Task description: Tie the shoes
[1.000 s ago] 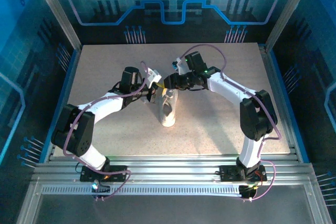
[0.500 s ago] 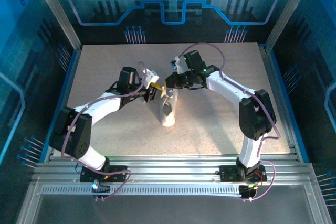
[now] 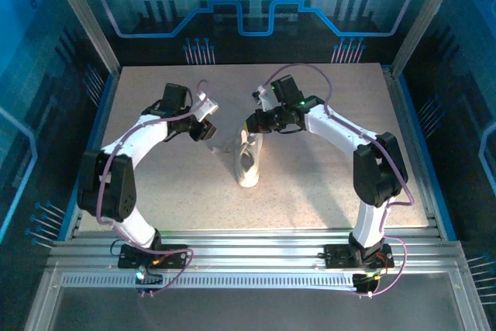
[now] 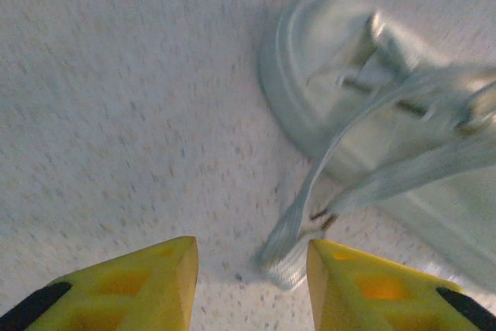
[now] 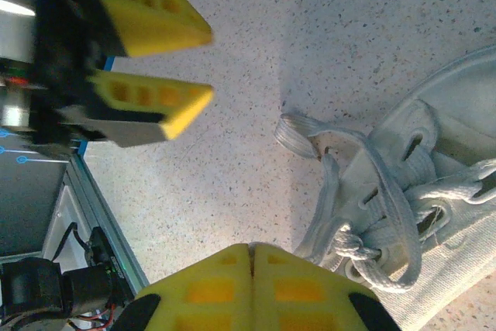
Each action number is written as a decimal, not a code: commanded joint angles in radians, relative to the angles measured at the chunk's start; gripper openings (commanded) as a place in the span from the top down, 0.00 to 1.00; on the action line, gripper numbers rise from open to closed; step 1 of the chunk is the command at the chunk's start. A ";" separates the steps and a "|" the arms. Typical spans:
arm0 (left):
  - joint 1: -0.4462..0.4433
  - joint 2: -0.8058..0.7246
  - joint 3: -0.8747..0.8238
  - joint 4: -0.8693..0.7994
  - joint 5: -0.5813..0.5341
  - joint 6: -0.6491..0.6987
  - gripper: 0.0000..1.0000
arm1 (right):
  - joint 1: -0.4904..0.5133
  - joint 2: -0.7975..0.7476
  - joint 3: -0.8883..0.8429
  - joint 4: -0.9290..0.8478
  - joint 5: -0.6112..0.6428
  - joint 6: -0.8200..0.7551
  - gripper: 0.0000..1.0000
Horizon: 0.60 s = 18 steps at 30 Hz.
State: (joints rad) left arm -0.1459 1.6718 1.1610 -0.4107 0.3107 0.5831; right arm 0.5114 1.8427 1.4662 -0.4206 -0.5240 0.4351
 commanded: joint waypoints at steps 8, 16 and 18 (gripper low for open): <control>-0.075 0.178 0.072 -0.137 -0.151 -0.115 0.55 | -0.001 0.020 0.040 -0.047 0.001 -0.036 1.00; -0.078 0.296 0.139 -0.205 -0.157 -0.197 0.56 | -0.002 0.012 0.034 -0.050 0.004 -0.044 1.00; -0.078 0.313 0.143 -0.217 -0.182 -0.200 0.59 | -0.004 0.014 0.031 -0.048 0.001 -0.042 1.00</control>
State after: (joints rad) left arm -0.2249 1.9572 1.2770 -0.5594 0.1600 0.4164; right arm 0.5110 1.8473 1.4807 -0.4492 -0.5240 0.4095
